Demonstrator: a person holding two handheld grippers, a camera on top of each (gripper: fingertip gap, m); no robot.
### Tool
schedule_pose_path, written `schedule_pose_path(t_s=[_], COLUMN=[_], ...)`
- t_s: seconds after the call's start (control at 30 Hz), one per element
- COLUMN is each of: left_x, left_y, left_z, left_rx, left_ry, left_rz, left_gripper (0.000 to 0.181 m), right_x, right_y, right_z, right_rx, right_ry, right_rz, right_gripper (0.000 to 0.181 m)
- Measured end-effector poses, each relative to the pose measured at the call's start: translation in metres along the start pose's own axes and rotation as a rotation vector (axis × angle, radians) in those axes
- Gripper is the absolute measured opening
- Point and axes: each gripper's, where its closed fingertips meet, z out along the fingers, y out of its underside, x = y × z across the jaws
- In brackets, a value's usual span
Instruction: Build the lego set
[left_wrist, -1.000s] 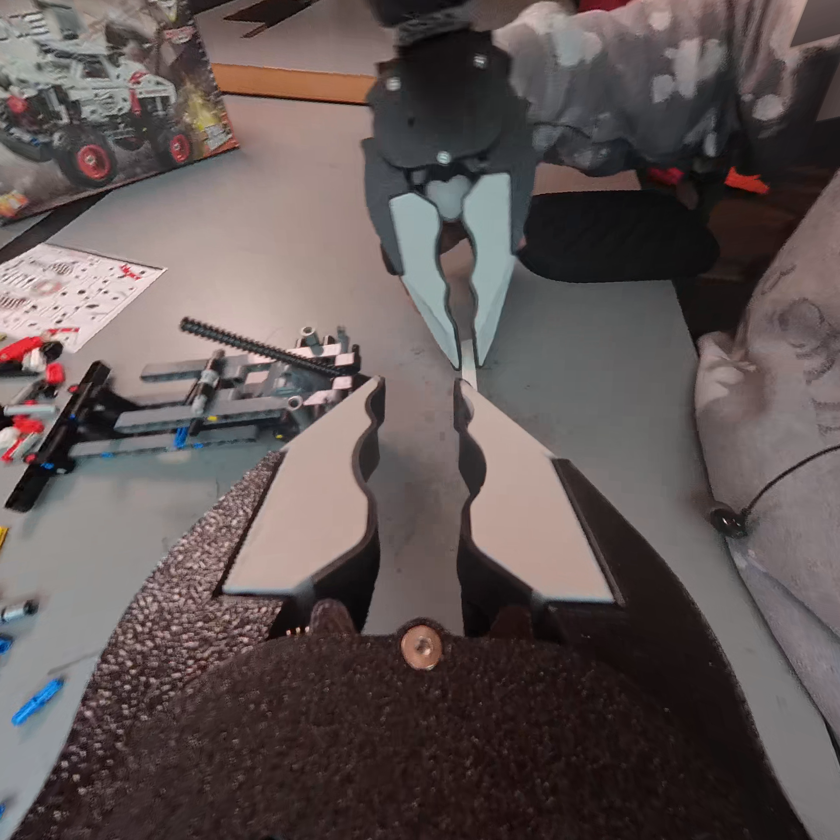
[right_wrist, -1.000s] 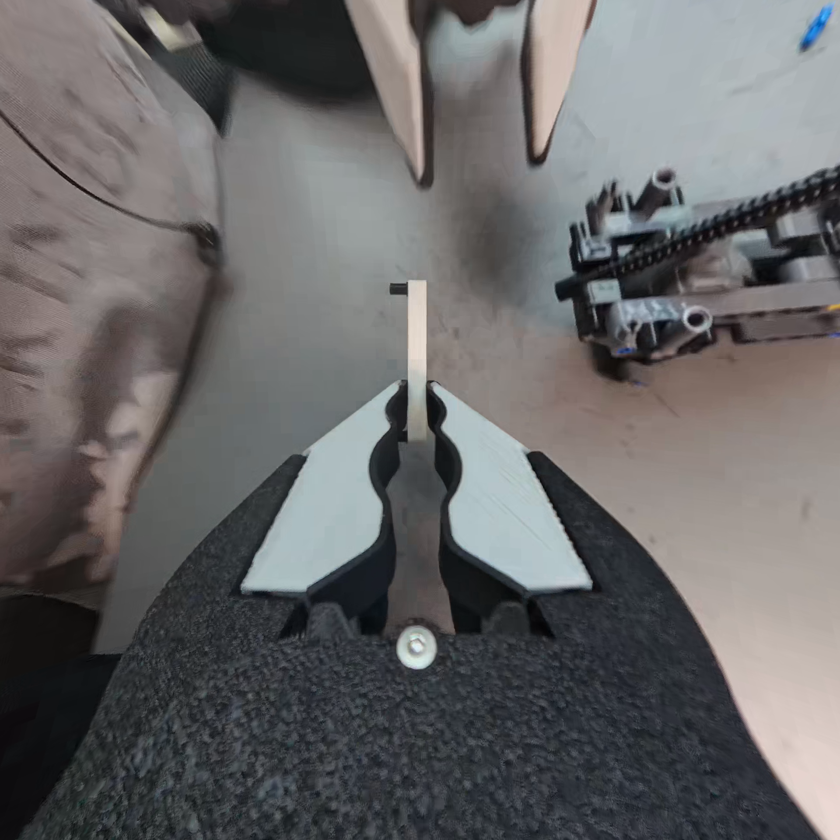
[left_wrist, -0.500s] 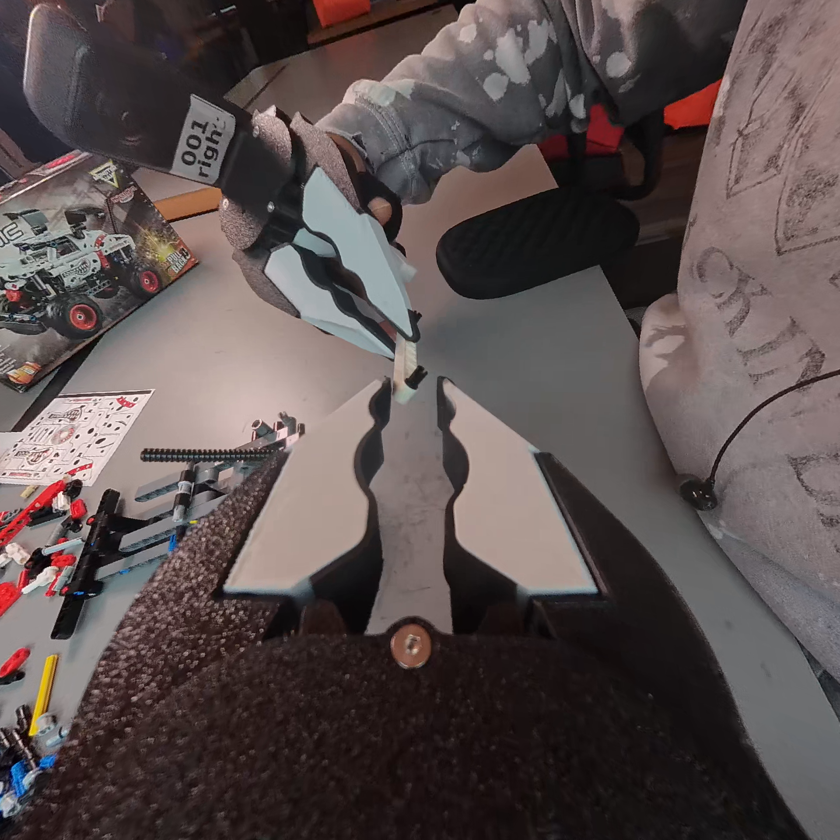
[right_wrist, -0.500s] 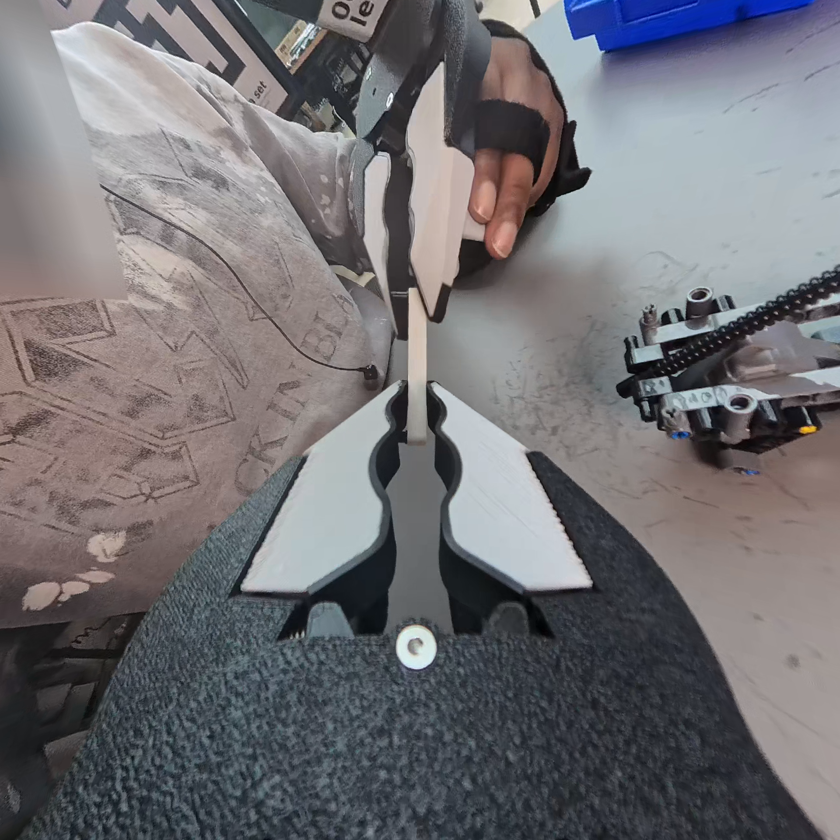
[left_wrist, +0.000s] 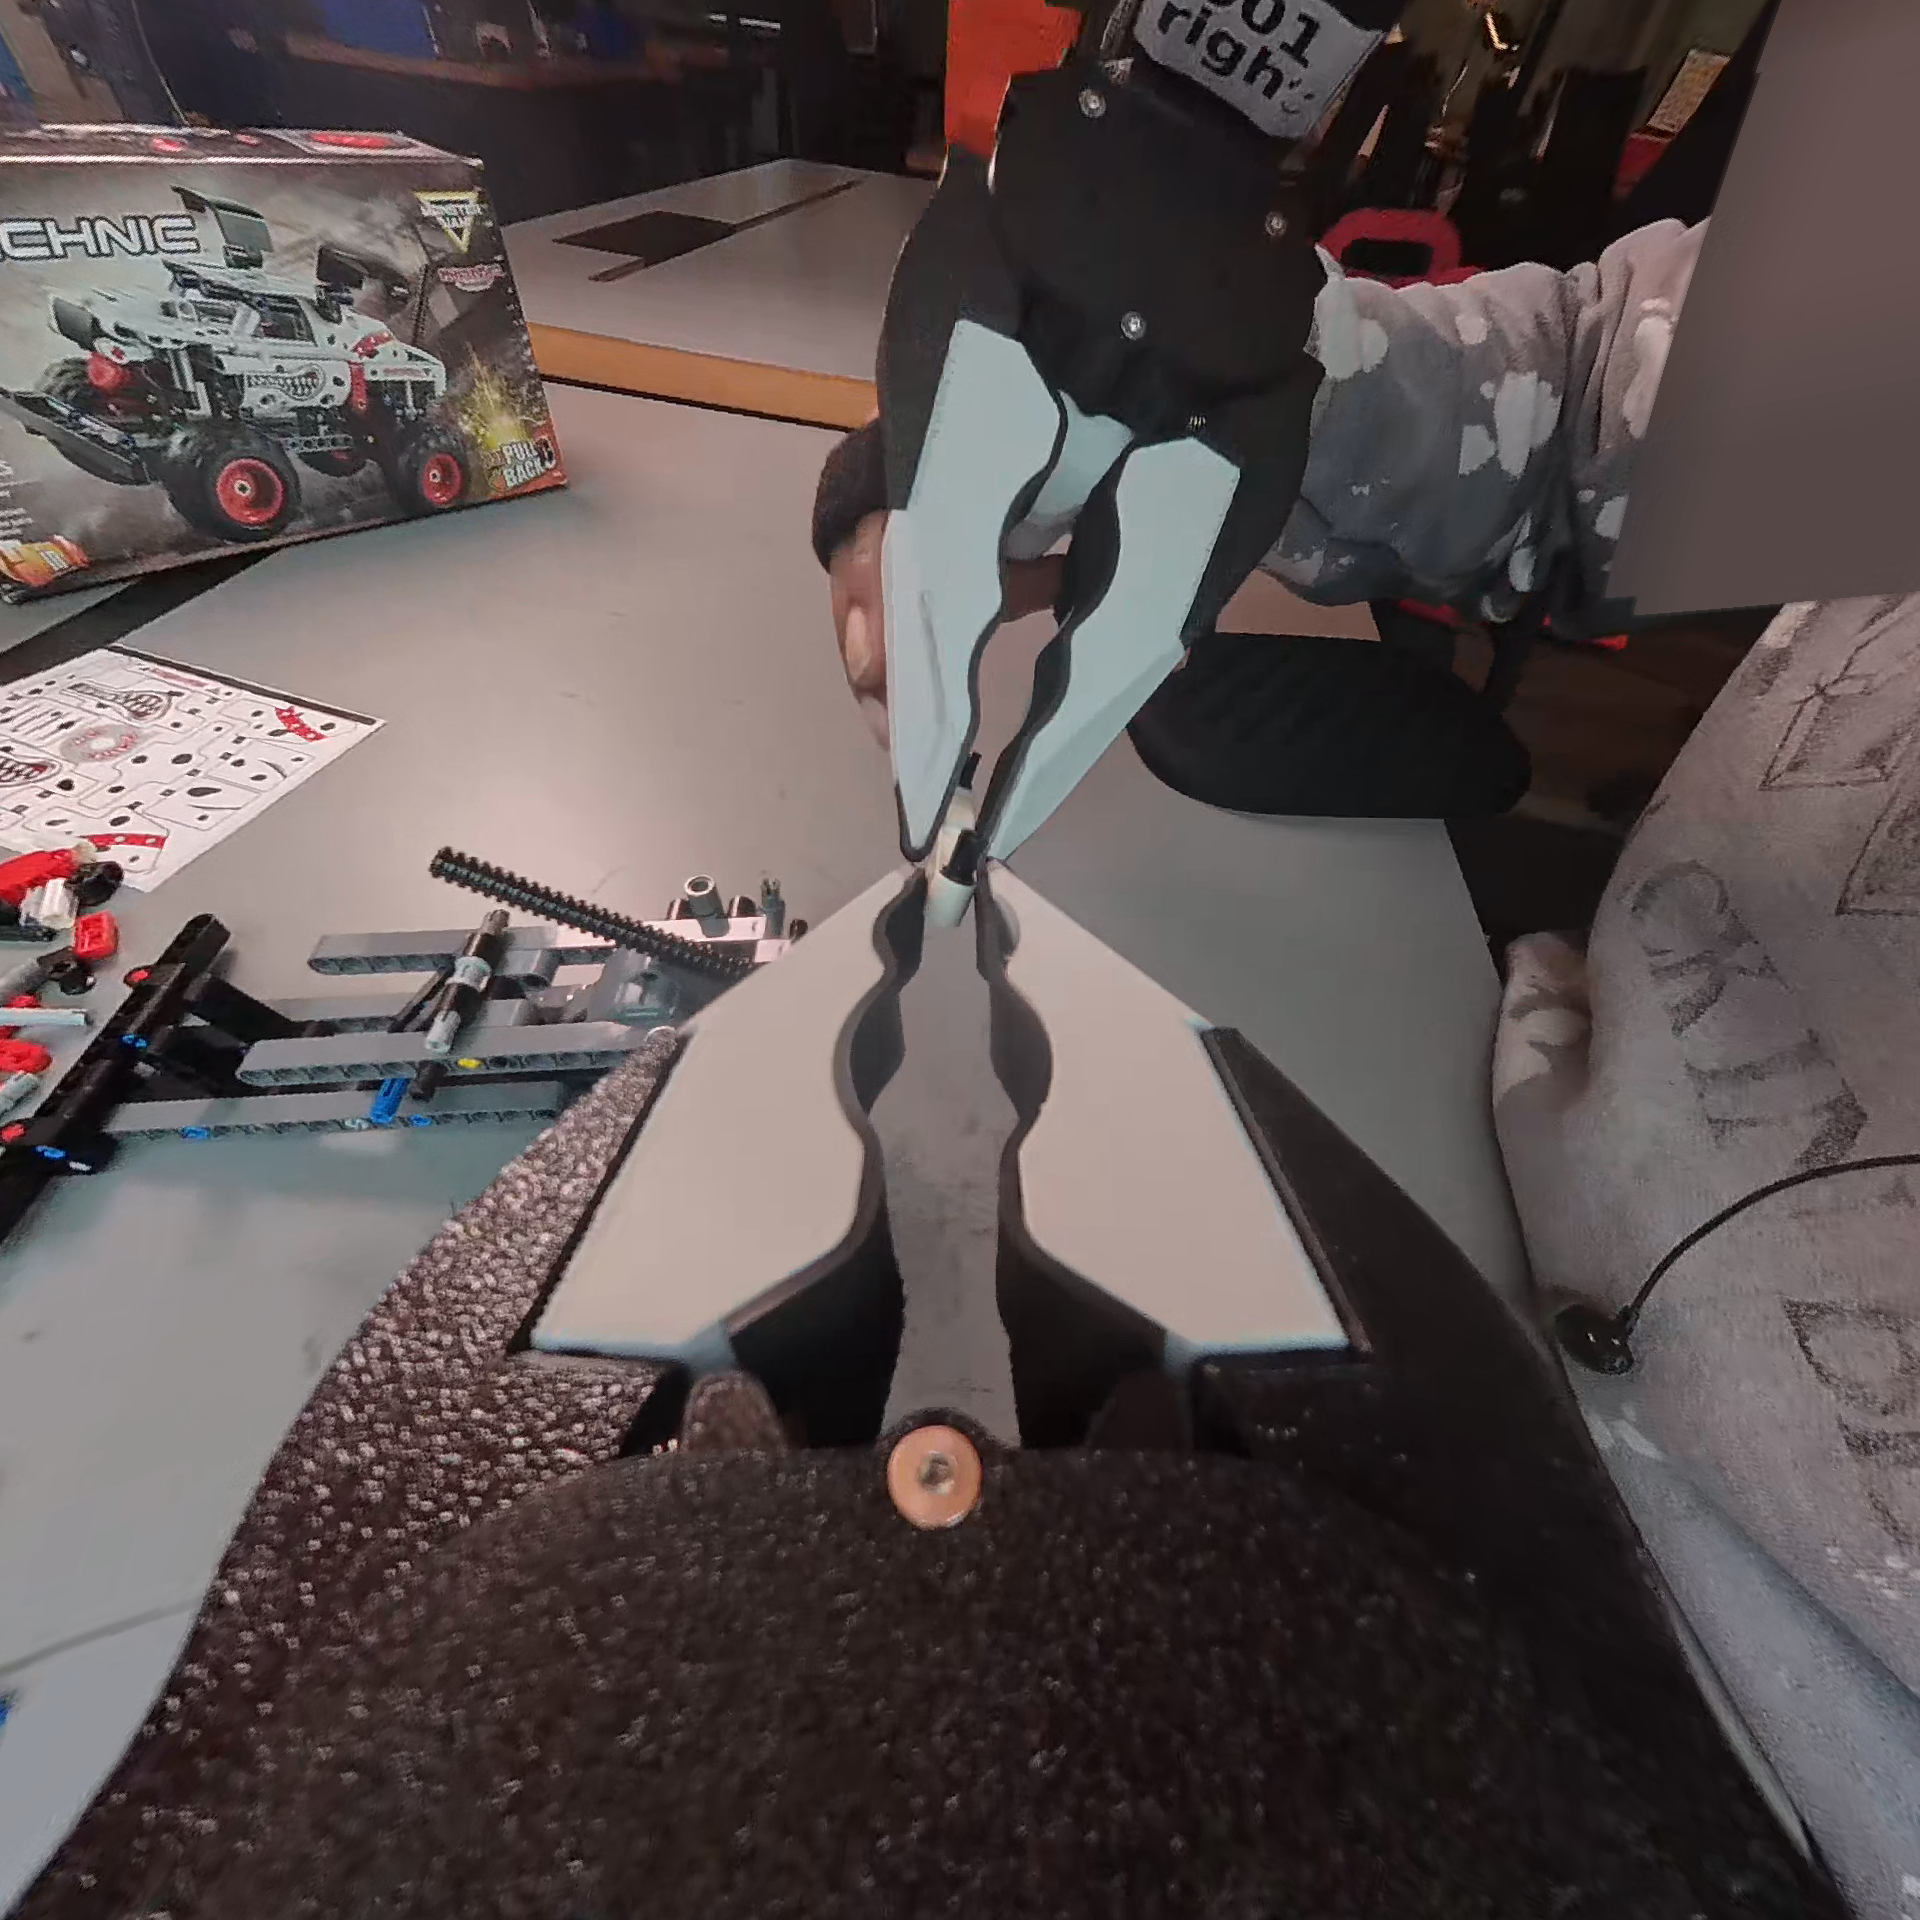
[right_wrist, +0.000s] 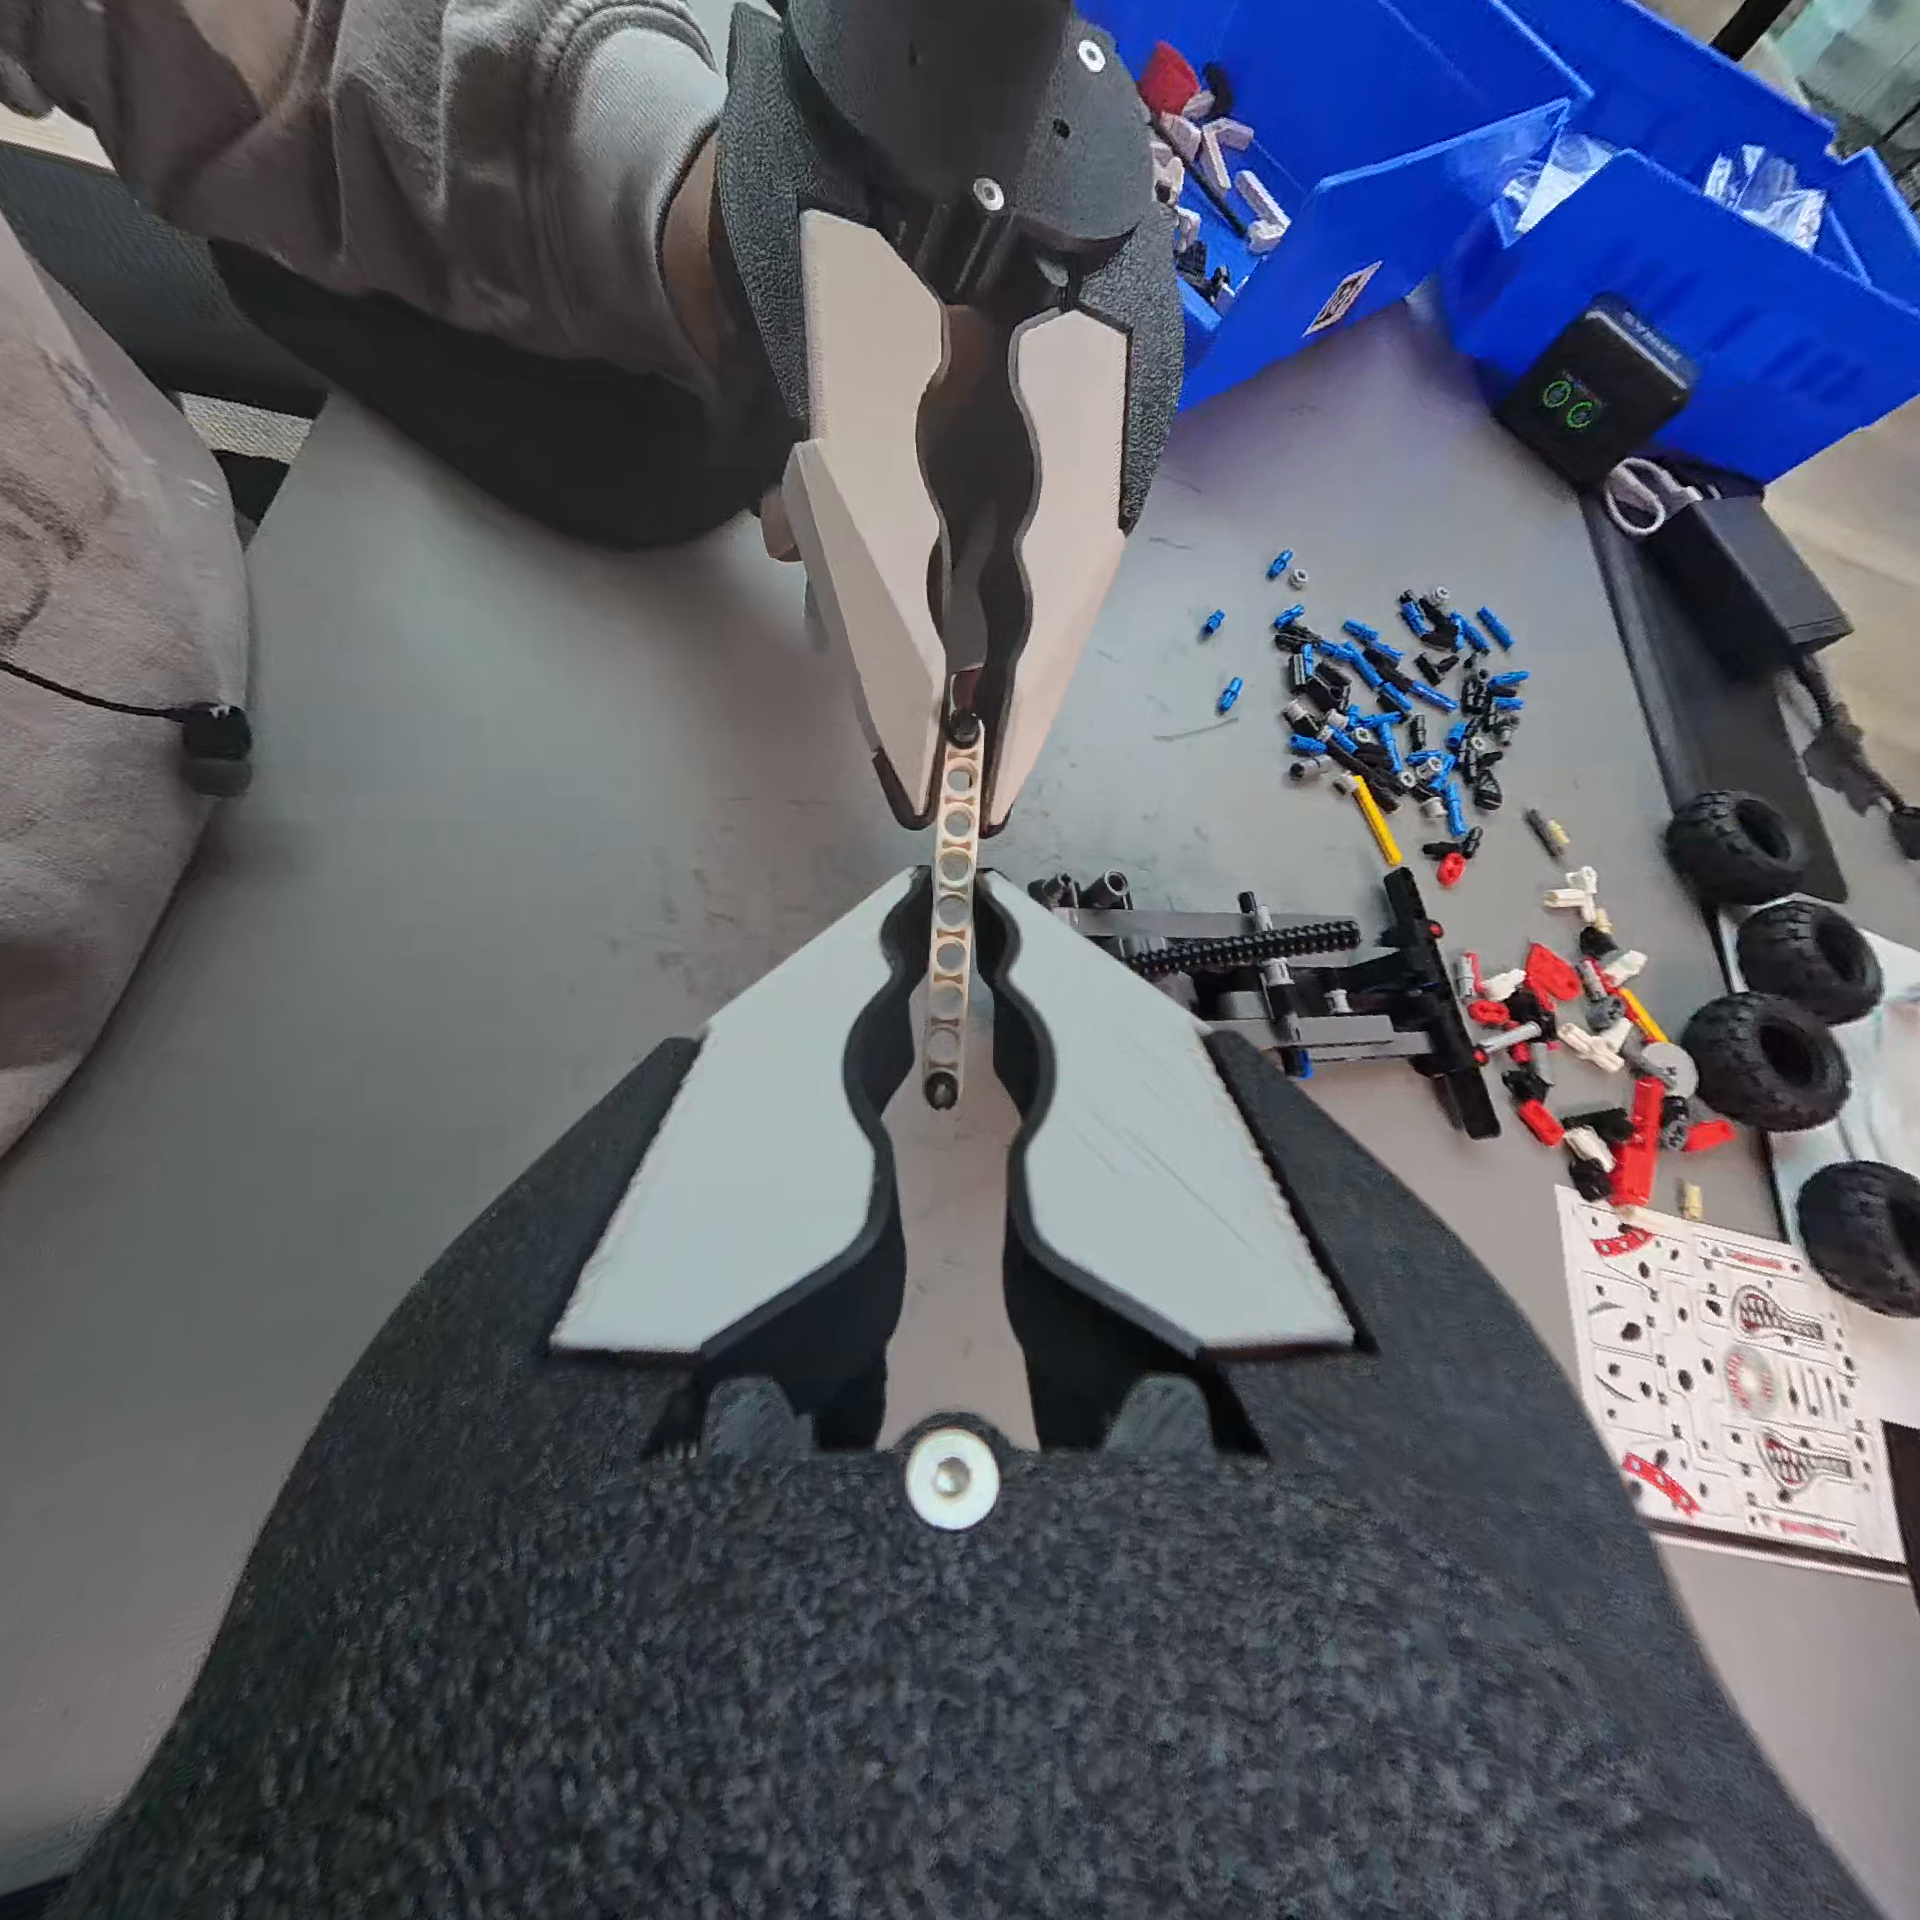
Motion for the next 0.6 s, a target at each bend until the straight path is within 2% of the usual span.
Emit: schedule_pose_path(t_s=[0.1, 0.17, 0.2, 0.33, 0.47, 0.6], left_x=[-0.009, -0.032, -0.039, -0.048, -0.051, -0.053], left_y=[-0.002, 0.012, 0.022, 0.053, 0.055, 0.056], left_z=[-0.004, -0.01, -0.012, -0.001, 0.005, 0.008], left_rx=[0.029, -0.042, -0.08, -0.204, -0.228, -0.234], left_ry=[-0.052, -0.178, -0.216, -0.274, -0.314, -0.323], left_rz=[-0.031, -0.063, -0.103, -0.215, -0.193, -0.183], left_gripper=[0.012, 0.021, 0.019, 0.019, 0.015, 0.014], right_x=[0.012, 0.03, 0.038, 0.039, 0.035, 0.031], right_y=[-0.003, 0.002, 0.006, 0.014, 0.027, 0.04], right_z=[-0.007, -0.016, -0.017, 0.003, 0.022, 0.028], right_rx=[0.032, -0.001, -0.034, -0.121, -0.2, -0.257], right_ry=[-0.057, -0.053, -0.047, -0.142, -0.203, -0.255], right_rz=[0.052, 0.061, 0.052, 0.038, 0.015, 0.025], right_gripper=[0.007, 0.007, 0.007, 0.007, 0.007, 0.007])
